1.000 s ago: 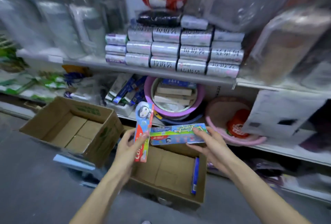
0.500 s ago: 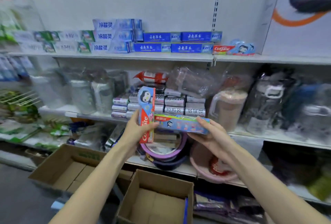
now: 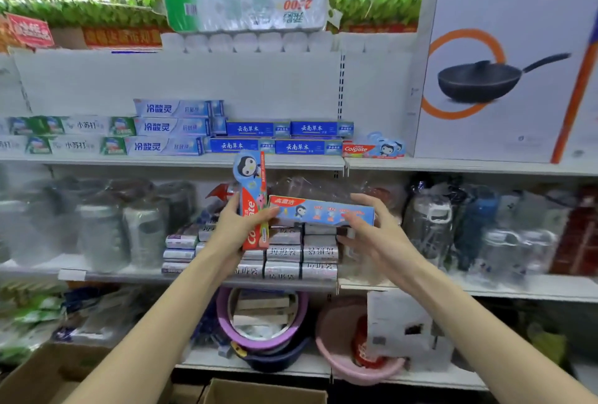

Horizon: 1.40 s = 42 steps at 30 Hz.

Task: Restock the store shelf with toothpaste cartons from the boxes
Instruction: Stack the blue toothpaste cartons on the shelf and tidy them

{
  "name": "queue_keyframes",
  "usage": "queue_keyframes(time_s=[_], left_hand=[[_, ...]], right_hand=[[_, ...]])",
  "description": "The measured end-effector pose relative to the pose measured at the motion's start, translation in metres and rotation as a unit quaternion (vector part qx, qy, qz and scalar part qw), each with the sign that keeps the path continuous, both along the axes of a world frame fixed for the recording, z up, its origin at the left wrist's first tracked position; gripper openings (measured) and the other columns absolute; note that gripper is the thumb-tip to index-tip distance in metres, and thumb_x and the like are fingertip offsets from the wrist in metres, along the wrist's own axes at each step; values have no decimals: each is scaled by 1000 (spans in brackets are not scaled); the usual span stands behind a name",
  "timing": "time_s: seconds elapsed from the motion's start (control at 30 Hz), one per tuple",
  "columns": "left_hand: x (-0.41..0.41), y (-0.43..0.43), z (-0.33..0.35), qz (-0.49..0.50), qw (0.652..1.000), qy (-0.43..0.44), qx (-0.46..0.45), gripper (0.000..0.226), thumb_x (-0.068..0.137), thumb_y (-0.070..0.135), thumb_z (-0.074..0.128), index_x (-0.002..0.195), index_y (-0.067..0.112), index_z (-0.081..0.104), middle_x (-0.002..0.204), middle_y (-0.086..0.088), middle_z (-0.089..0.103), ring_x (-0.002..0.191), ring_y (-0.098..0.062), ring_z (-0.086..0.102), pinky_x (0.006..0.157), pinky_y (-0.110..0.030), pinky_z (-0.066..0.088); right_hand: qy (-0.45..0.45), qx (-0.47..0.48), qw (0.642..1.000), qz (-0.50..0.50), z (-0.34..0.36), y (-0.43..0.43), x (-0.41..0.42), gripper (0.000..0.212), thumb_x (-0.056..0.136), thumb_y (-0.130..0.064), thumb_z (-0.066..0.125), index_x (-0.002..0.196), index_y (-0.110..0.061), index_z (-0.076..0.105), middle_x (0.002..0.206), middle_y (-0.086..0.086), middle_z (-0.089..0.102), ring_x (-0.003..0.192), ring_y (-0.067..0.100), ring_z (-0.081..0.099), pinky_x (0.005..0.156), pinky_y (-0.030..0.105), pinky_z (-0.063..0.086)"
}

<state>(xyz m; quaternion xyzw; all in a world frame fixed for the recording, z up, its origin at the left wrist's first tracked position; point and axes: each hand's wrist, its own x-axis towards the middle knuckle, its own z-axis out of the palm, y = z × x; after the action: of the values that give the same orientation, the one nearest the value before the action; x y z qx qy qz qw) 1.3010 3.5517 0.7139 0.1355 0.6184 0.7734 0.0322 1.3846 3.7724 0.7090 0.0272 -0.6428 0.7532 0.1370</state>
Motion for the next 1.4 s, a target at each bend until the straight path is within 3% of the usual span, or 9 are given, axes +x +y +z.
queue_keyframes(time_s=[0.1,0.17,0.33,0.53,0.67,0.8,1.03,1.2,1.4], left_hand=[[-21,0,5,-18,1000,0,-1,53,76,12,77,123,18,53,103,-6,71,80,-18,71,56,-29,54],[-37,-3,10,-39,999,1,-24,57,74,16,78,125,19,52,107,-8,70,87,-21,70,60,-32,55],[-89,-11,32,-99,994,12,-53,51,74,19,77,121,18,57,105,-10,72,87,-24,69,67,-33,57],[-143,7,43,-146,988,11,-55,61,67,29,84,121,18,58,106,-8,73,101,-32,68,86,-44,56],[-160,32,42,-180,982,9,-61,44,79,20,74,120,15,60,106,-11,72,84,-24,70,63,-33,58],[-173,64,44,-215,972,22,-93,67,65,37,87,122,17,59,107,-8,73,92,-27,70,87,-48,55],[-193,129,66,-145,969,98,-175,38,81,24,74,112,9,57,93,-12,74,79,-23,73,67,-33,60],[-209,173,79,-53,937,205,-279,32,74,37,80,98,21,65,91,3,72,85,-16,70,82,-37,56],[-224,213,88,6,923,222,-314,31,75,38,79,99,25,64,90,6,70,83,-10,67,77,-29,54]], right_hand=[[47,169,982,-74,4,5,-11,45,74,-14,80,112,-27,59,109,-3,66,96,7,65,79,19,52],[65,240,962,-117,8,7,-24,39,73,-17,81,105,-28,63,108,-5,66,97,9,63,75,18,51],[84,312,933,-159,30,11,-65,29,72,-25,82,95,-26,65,89,-10,70,84,3,65,70,22,52],[84,391,889,-225,50,28,-101,25,74,-37,77,91,-33,58,89,-13,65,79,-6,58,65,9,42],[76,431,864,-247,45,53,-108,32,70,-31,82,94,-22,64,89,-11,68,80,-2,59,67,9,43],[45,435,866,-242,43,90,-111,30,73,-23,81,97,-18,65,91,-8,69,81,-1,60,67,7,42],[25,417,861,-290,60,192,-140,24,77,-24,78,97,-22,64,92,-4,67,81,16,65,69,21,50],[21,460,836,-299,71,267,-166,20,79,-26,76,93,-26,62,92,-5,64,84,21,62,73,28,49],[9,494,830,-257,74,314,-218,24,80,-31,75,98,-20,63,95,-1,64,82,18,60,63,12,43]])
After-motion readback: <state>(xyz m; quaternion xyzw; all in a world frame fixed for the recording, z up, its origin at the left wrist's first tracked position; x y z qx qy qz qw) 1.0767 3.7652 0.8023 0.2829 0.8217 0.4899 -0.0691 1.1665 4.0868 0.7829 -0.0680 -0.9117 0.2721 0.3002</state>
